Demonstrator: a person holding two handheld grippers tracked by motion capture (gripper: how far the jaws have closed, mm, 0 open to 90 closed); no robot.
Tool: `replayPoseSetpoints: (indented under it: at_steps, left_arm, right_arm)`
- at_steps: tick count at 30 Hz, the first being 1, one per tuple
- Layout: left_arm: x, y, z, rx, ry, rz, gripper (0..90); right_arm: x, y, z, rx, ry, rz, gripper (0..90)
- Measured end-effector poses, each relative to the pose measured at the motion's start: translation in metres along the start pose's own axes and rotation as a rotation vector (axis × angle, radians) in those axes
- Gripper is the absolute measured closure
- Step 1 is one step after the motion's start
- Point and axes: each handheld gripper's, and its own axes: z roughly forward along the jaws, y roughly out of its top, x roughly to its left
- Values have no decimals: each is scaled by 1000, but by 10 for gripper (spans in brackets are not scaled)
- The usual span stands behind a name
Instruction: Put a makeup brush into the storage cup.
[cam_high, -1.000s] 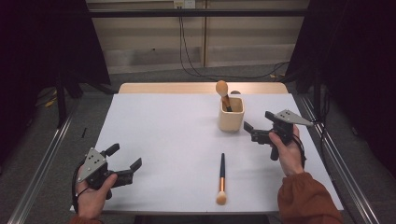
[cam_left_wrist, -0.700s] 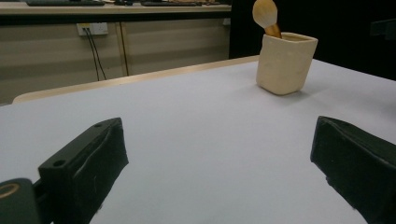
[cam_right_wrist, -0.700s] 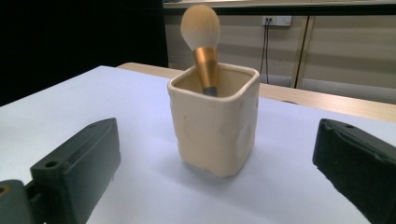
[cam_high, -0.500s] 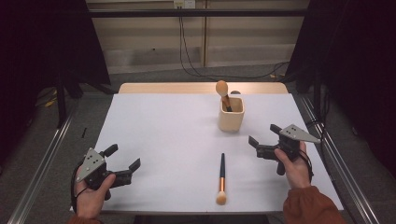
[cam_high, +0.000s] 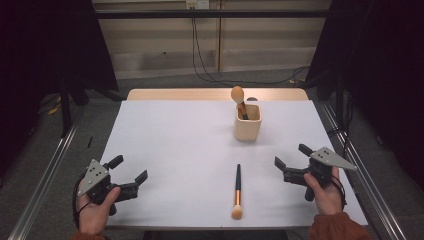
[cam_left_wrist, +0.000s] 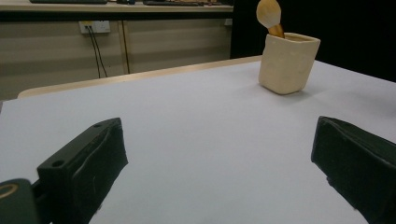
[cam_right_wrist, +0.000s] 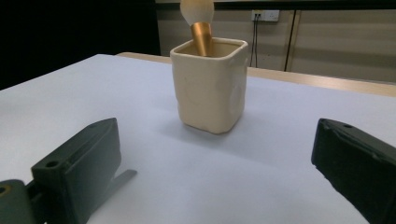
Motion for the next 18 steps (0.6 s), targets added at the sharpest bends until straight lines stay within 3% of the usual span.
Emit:
replayPoseSetpoints:
  at_steps: [12, 18]
  left_arm:
    - [-4, 1, -5, -9, -3, -4, 26]
    - [-5, 0, -4, -7, -6, 2, 26]
  right_arm:
    - [7, -14, -31, -10, -10, 1, 12]
    - [6, -18, -37, -17, -18, 6, 11]
